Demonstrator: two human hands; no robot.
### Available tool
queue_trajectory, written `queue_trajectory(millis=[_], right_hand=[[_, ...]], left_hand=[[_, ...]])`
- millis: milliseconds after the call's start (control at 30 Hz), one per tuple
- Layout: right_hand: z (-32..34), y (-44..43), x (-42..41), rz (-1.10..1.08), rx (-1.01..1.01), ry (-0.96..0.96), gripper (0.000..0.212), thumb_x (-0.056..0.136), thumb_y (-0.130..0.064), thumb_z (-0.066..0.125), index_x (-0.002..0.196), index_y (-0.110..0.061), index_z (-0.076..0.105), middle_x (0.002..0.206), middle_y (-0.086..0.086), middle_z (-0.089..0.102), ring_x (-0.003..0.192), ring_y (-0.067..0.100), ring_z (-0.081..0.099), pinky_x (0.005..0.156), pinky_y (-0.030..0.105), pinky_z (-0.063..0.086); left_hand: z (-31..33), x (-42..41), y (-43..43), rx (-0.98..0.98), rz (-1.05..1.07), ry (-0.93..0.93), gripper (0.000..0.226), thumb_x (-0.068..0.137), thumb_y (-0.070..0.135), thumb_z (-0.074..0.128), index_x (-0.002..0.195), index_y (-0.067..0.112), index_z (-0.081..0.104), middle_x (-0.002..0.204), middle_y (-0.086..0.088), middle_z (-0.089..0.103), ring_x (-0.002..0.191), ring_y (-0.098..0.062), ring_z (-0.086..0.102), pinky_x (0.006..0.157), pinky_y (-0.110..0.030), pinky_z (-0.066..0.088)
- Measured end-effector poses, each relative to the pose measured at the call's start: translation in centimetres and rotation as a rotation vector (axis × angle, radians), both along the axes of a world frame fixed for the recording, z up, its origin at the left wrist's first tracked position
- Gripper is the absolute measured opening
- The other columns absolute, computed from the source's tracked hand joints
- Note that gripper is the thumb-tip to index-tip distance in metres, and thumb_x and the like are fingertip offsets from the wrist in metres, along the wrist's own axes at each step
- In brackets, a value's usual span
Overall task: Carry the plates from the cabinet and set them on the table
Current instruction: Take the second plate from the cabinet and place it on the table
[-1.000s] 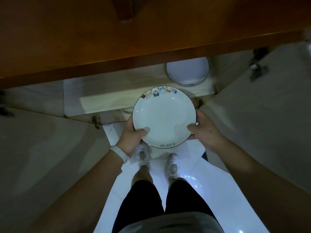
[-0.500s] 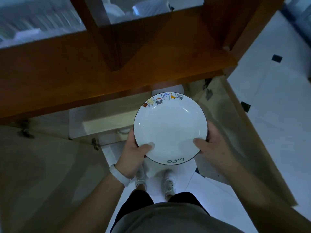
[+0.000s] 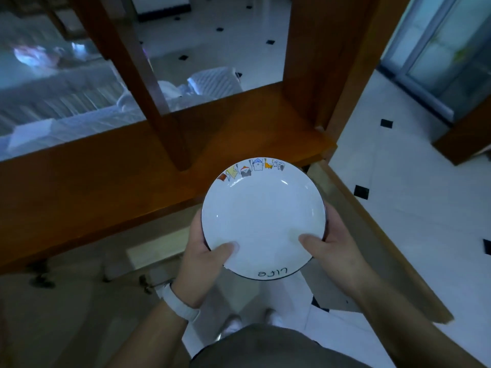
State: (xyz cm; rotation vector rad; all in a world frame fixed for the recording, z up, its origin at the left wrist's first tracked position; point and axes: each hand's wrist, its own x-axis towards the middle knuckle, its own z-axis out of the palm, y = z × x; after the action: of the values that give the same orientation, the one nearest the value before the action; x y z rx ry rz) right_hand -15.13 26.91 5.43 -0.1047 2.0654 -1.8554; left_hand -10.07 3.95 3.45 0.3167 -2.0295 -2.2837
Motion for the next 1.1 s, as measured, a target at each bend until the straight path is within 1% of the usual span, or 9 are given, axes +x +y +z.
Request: queue_trajectory(millis=[133, 233, 367, 500, 600, 733, 833, 900, 1100], right_hand=[[0.6, -1.6, 1.0, -0.071, 0.033, 0.017, 0.067, 0.085, -0.005, 0.060, 0.124, -0.056, 0.043, 0.110, -0.028, 0.062, 0.106, -0.002, 0.061, 0.076, 0.030, 0.060], [1.5, -2.8, 1.9, -0.126, 0.005, 0.032, 0.067, 0.087, 0.003, 0.058, 0.127, -0.050, 0.044, 0.111, -0.026, 0.064, 0.104, 0.001, 0.063, 0.071, 0.021, 0.058], [2.7, -4.1, 3.6, -0.222, 0.029, 0.102, 0.062, 0.082, -0.005, 0.060, 0.121, -0.051, 0.045, 0.107, -0.029, 0.064, 0.097, -0.003, 0.064, 0.065, 0.012, 0.053], [2.9, -4.2, 6.1, -0.353, 0.039, 0.113, 0.060, 0.078, -0.005, 0.060, 0.125, -0.041, 0.046, 0.108, -0.024, 0.066, 0.099, 0.001, 0.065, 0.071, 0.016, 0.055], [2.9, -3.7, 8.3, -0.464, 0.043, 0.120, 0.063, 0.076, -0.008, 0.059, 0.127, -0.043, 0.048, 0.116, -0.016, 0.067, 0.106, 0.008, 0.065, 0.077, 0.022, 0.056], [3.1, -2.5, 11.4, -0.595, 0.074, 0.143, 0.064, 0.074, -0.003, 0.055, 0.117, -0.050, 0.053, 0.107, -0.022, 0.070, 0.098, 0.001, 0.066, 0.070, 0.013, 0.052], [3.2, -1.0, 14.0, -0.706, 0.095, 0.132, 0.063, 0.071, -0.005, 0.054, 0.116, -0.049, 0.054, 0.103, -0.024, 0.068, 0.097, 0.001, 0.065, 0.070, 0.016, 0.053], [3.0, 0.6, 16.1, -0.787, 0.071, 0.119, 0.062, 0.069, -0.005, 0.054, 0.116, -0.045, 0.054, 0.101, -0.021, 0.068, 0.094, 0.003, 0.065, 0.068, 0.018, 0.052], [2.7, 6.6, 23.3, -0.987, 0.003, 0.116, 0.062, 0.068, -0.008, 0.053, 0.108, -0.055, 0.058, 0.100, -0.014, 0.070, 0.088, 0.008, 0.067, 0.065, 0.021, 0.054]], left_hand=[[0.2, -0.7, -2.3, -0.026, -0.088, 0.030, 0.072, 0.069, 0.022, 0.071, 0.135, 0.034, 0.045, 0.129, 0.008, 0.061, 0.117, -0.015, 0.059, 0.083, -0.035, 0.057], [-0.4, -1.2, -4.1, -0.018, -0.134, 0.049, 0.071, 0.070, 0.020, 0.071, 0.133, 0.039, 0.047, 0.130, 0.008, 0.061, 0.119, -0.018, 0.059, 0.086, -0.041, 0.056], [-1.4, -2.2, -5.4, 0.023, -0.221, 0.062, 0.075, 0.071, 0.014, 0.069, 0.136, 0.039, 0.044, 0.134, 0.005, 0.059, 0.122, -0.022, 0.057, 0.090, -0.051, 0.052], [-1.6, -2.8, -5.1, 0.062, -0.345, 0.080, 0.076, 0.072, 0.011, 0.068, 0.139, 0.036, 0.043, 0.134, 0.004, 0.060, 0.121, -0.022, 0.058, 0.088, -0.043, 0.055], [-1.0, -2.7, -3.7, 0.156, -0.467, 0.097, 0.075, 0.074, 0.006, 0.068, 0.141, 0.028, 0.042, 0.135, -0.003, 0.059, 0.122, -0.025, 0.057, 0.088, -0.043, 0.055], [-0.2, -2.2, -1.1, 0.191, -0.580, 0.097, 0.074, 0.070, 0.013, 0.068, 0.137, 0.031, 0.045, 0.134, -0.002, 0.059, 0.122, -0.025, 0.057, 0.089, -0.040, 0.054], [0.3, -1.6, 1.5, 0.155, -0.649, 0.124, 0.069, 0.066, 0.012, 0.064, 0.127, 0.043, 0.052, 0.128, 0.005, 0.064, 0.117, -0.018, 0.060, 0.085, -0.032, 0.055], [0.6, -0.9, 3.7, 0.143, -0.706, 0.122, 0.068, 0.067, 0.007, 0.062, 0.124, 0.042, 0.054, 0.124, 0.005, 0.066, 0.114, -0.018, 0.062, 0.082, -0.030, 0.056], [2.1, 2.6, 12.2, 0.141, -0.876, 0.153, 0.067, 0.066, 0.006, 0.063, 0.126, 0.034, 0.056, 0.123, 0.002, 0.067, 0.111, -0.019, 0.064, 0.079, -0.025, 0.054]])
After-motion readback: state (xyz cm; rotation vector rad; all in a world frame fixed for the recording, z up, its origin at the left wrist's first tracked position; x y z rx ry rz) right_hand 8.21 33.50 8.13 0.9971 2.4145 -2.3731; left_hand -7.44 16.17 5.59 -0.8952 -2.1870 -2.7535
